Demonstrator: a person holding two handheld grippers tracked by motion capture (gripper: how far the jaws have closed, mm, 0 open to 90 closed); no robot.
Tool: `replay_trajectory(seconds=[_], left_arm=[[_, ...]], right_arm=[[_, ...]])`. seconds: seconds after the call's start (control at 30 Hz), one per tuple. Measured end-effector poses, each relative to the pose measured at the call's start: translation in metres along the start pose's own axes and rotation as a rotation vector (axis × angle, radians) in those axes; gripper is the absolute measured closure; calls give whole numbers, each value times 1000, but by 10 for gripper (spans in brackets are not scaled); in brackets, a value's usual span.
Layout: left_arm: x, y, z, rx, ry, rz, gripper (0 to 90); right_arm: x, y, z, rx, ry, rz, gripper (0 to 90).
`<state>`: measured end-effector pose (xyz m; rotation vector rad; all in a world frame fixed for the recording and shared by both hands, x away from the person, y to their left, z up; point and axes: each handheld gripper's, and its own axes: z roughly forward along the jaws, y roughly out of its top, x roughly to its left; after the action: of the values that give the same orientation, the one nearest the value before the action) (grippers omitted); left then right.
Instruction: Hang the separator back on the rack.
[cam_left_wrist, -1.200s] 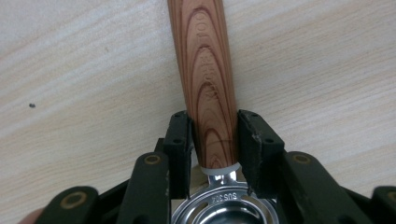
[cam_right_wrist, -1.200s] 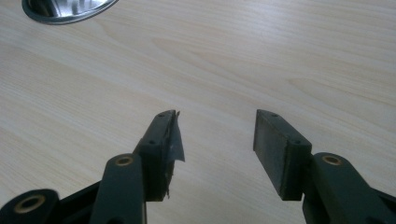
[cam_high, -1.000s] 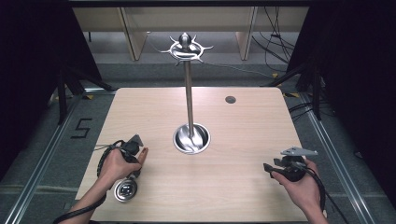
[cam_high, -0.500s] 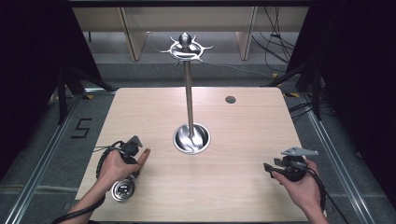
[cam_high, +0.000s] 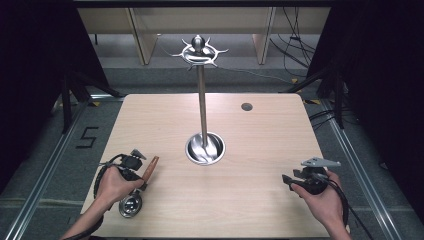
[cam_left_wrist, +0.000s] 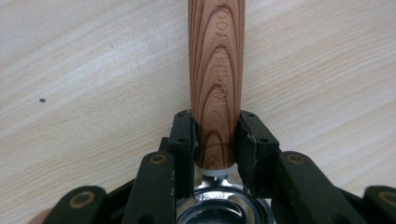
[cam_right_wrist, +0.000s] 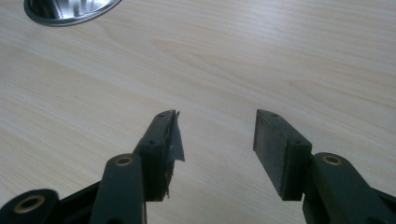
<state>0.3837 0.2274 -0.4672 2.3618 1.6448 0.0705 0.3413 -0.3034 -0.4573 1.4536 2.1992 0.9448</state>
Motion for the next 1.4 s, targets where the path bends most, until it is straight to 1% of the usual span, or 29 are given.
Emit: replay_trajectory(seconds=[0.03, 0.07, 0.23, 0.3, 0.33, 0.43, 0.47, 0.5, 0.53, 0.6, 0.63, 0.7, 0.73, 0.77, 0.83, 0.87, 0.9, 0.97, 1.0, 1.03, 1.1, 1.13, 1.2, 1.23, 1.27, 1.3, 1.33, 1.37, 1.4], left_arm=[[0, 0, 0, 0, 0, 0, 685], [6, -4, -5, -51, -7, 61, 685], [8, -19, -18, -161, -41, 52, 686], [8, -21, -20, -172, -50, 54, 686], [8, -27, -25, -237, -64, 49, 686], [8, -34, -31, -296, -87, 55, 686], [8, -35, -34, -300, -103, 71, 686], [8, -35, -34, -300, -103, 71, 686], [6, -38, -36, -348, -116, 62, 686], [5, -40, -40, -385, -115, 71, 686], [2, -40, -41, -415, -116, 54, 686], [2, -41, -45, -440, -113, 77, 686], [2, -40, -49, -439, -113, 99, 686], [1, -40, -50, -449, -113, 107, 686], [0, -40, -51, -451, -113, 107, 686], [-3, -39, -55, -469, -121, 117, 686], [-3, -39, -55, -469, -121, 117, 686], [-6, -38, -58, -523, -127, 133, 686], [-6, -38, -58, -523, -127, 133, 686], [-8, -37, -60, -540, -135, 134, 686], [-8, -37, -63, -552, -128, 154, 686], [-12, -36, -64, -599, -138, 130, 686], [-14, -35, -66, -626, -140, 139, 686], [-16, -35, -67, -648, -150, 138, 686], [-16, -35, -68, -649, -145, 150, 686], [-18, -34, -69, -671, -156, 138, 686], [-18, -34, -70, -677, -151, 151, 686], [-18, -34, -70, -677, -151, 151, 686], [-20, -33, -72, -696, -162, 150, 686]], right_arm=[[0, 0, 0, -1, -1, 0, 501], [0, 0, 0, -2, 1, 2, 501], [0, 0, 0, -3, -2, 1, 502], [0, 0, 0, -7, -6, -6, 501], [0, 0, 1, -14, 9, -9, 502], [0, 0, 1, -19, 9, -17, 501], [0, 1, 1, -20, 9, -17, 501], [2, 0, -1, -3, -11, 13, 501], [3, 0, -1, 7, -9, 31, 502], [3, 0, -1, 1, -12, 23, 501], [3, 0, -1, 2, -12, 21, 501], [3, 0, -1, 0, -13, 21, 501], [3, 0, -1, 0, -14, 20, 501], [3, 0, -1, -1, -13, 18, 501], [3, 1, -1, 0, -16, 23, 502], [3, 1, -1, -1, -14, 20, 501], [3, 0, -1, -3, -14, 16, 502], [3, 0, -1, -4, -14, 16, 501], [3, 0, -1, -4, -14, 16, 501], [3, 0, -1, -3, -12, 17, 501], [3, 1, -1, -5, -12, 15, 501], [3, 0, -1, -4, -12, 17, 501], [3, 1, -1, 0, -13, 23, 501], [3, 0, -1, -3, -12, 17, 501], [2, 1, -1, -6, -14, 11, 501], [3, 1, -1, -4, -13, 15, 501], [3, 1, -1, -5, -13, 13, 501], [3, 1, -1, -5, -13, 13, 501], [3, 1, -2, -7, -13, 15, 501]])
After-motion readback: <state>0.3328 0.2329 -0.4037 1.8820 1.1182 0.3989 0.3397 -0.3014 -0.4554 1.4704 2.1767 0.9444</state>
